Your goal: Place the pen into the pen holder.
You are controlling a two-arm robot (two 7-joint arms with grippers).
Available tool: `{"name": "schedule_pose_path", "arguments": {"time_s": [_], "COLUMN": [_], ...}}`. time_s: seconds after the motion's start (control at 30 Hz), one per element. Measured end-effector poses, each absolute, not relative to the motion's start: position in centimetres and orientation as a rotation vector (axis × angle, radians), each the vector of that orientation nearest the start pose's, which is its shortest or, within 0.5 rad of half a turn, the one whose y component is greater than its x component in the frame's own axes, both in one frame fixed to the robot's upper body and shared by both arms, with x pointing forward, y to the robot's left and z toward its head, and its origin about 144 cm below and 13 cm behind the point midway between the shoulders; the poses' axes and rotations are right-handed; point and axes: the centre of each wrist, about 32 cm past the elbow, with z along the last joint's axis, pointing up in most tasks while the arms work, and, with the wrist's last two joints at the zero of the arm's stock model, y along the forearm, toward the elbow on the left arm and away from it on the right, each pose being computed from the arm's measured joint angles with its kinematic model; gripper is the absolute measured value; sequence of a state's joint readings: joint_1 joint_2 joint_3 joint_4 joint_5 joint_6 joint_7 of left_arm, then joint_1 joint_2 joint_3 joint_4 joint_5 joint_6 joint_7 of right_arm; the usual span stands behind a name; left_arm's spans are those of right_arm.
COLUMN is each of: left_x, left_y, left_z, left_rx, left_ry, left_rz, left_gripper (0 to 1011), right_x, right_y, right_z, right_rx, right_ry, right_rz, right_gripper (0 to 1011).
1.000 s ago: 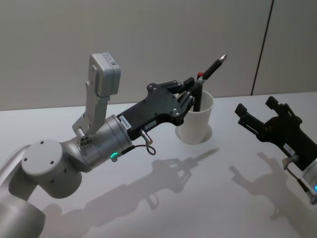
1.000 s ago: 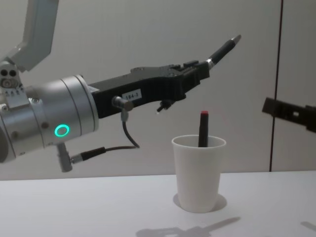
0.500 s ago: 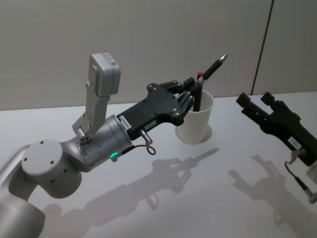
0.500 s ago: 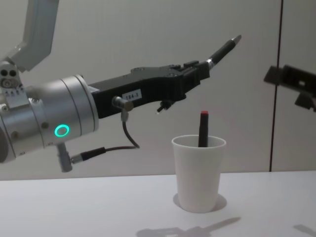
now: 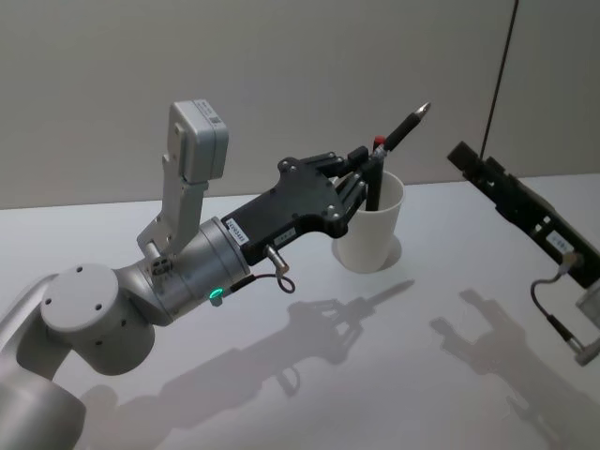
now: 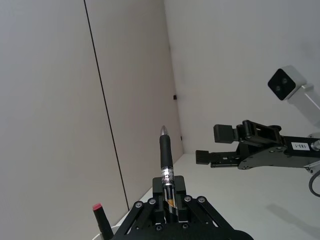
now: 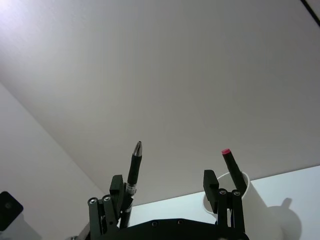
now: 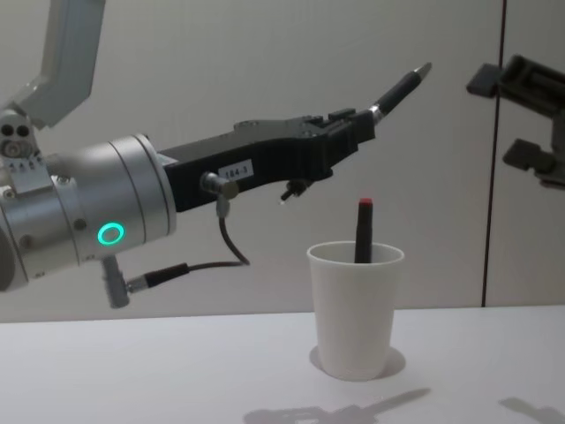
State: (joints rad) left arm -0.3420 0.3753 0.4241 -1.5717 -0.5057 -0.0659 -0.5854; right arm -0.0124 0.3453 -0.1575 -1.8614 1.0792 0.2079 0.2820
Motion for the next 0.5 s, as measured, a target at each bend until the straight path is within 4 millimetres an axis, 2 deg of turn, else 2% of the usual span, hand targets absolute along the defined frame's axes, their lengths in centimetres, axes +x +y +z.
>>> {"name": "schedule_pose_path", "arguments": {"time_s": [0.5], "left_x": [52.3], "left_y": [21.1], "left_z": [123.4], "left_rx": [-0.172], "left_ry": [-0.162], "left_rz": [0.582], "left_gripper": [136], "right_x": [46.5], "right_y": [-24.0], "right_z": [123.3], "right_rx": [0.571], "right_ry": [0.642], "right_rz": [-0.740], "right_gripper": [1001]}}
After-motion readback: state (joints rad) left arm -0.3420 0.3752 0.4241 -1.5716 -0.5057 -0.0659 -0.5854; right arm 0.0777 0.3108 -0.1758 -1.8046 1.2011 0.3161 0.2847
